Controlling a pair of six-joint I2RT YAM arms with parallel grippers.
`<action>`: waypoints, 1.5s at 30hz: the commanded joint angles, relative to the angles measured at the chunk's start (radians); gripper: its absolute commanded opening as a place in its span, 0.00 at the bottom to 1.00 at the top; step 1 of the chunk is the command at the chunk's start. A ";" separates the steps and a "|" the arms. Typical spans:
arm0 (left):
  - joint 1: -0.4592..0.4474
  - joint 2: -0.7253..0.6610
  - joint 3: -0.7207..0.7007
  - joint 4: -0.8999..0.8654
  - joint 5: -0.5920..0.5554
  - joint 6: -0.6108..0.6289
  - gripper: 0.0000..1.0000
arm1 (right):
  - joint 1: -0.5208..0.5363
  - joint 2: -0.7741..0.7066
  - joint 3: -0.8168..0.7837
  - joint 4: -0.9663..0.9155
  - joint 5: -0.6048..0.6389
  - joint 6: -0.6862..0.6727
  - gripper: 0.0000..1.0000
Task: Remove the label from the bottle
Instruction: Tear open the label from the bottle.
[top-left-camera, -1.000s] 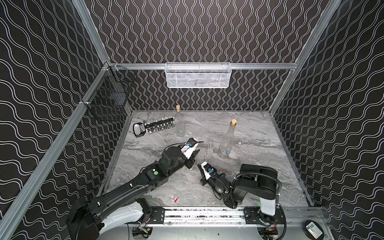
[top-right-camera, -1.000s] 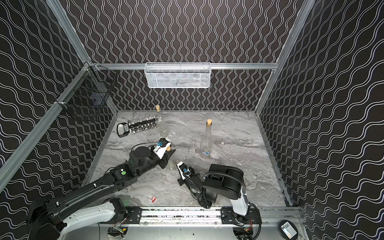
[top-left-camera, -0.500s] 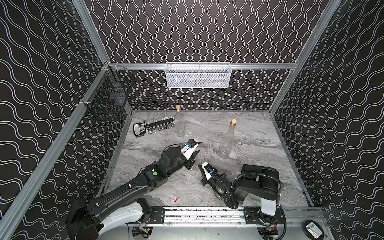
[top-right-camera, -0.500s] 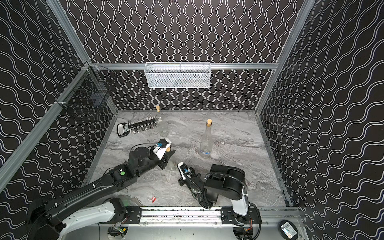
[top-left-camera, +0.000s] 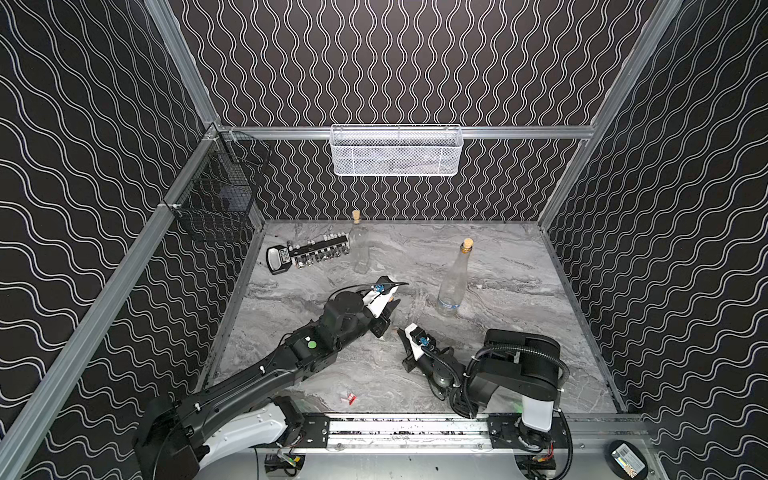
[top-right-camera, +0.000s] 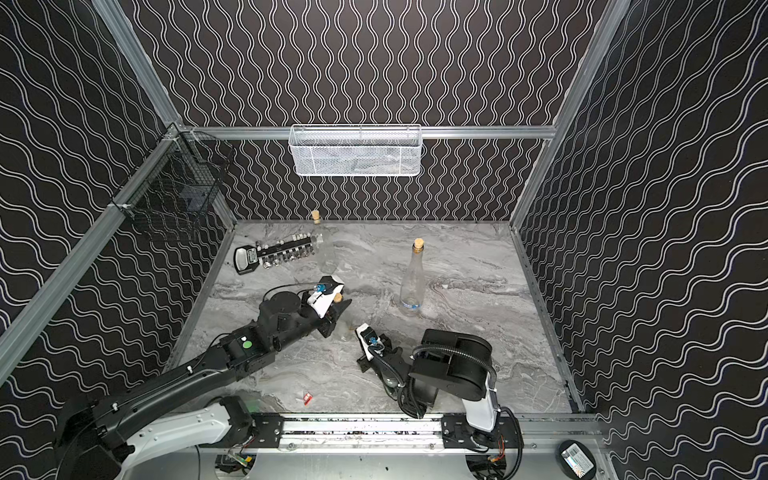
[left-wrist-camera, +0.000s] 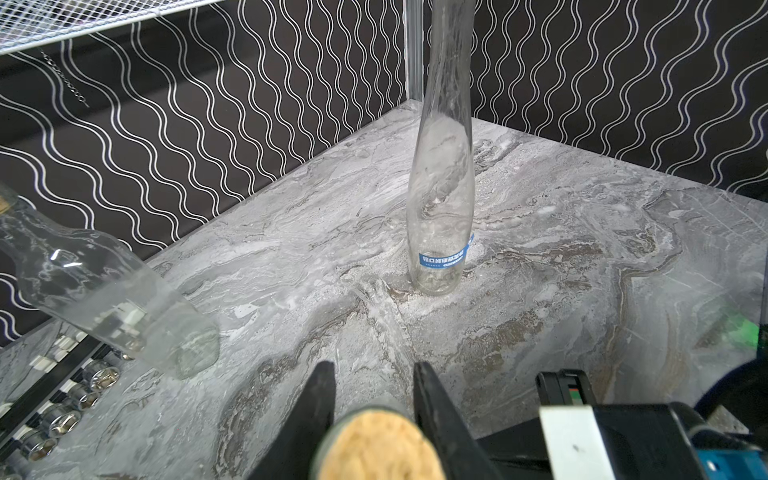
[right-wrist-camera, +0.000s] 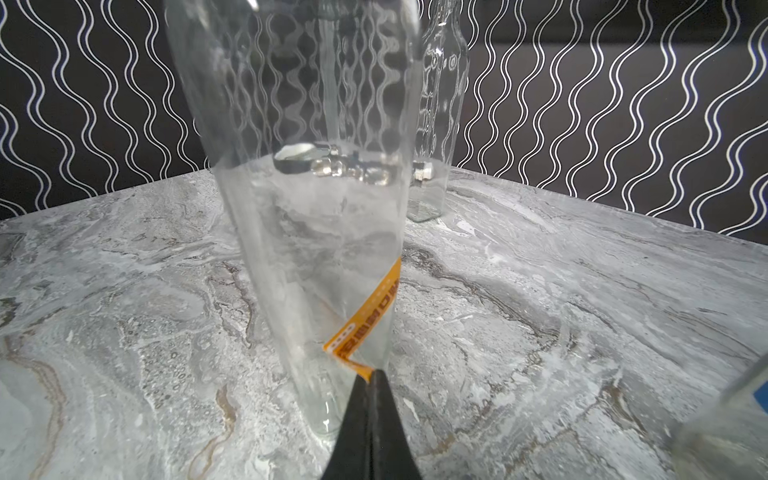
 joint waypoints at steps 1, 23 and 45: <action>0.014 0.016 0.011 -0.082 0.015 0.037 0.00 | 0.000 -0.009 -0.004 0.141 0.031 0.005 0.00; 0.060 0.045 0.025 -0.092 0.087 0.045 0.00 | 0.001 -0.049 -0.028 0.143 0.054 -0.002 0.00; 0.061 0.042 0.040 -0.121 0.075 0.053 0.00 | 0.000 -0.071 -0.047 0.144 0.075 -0.004 0.00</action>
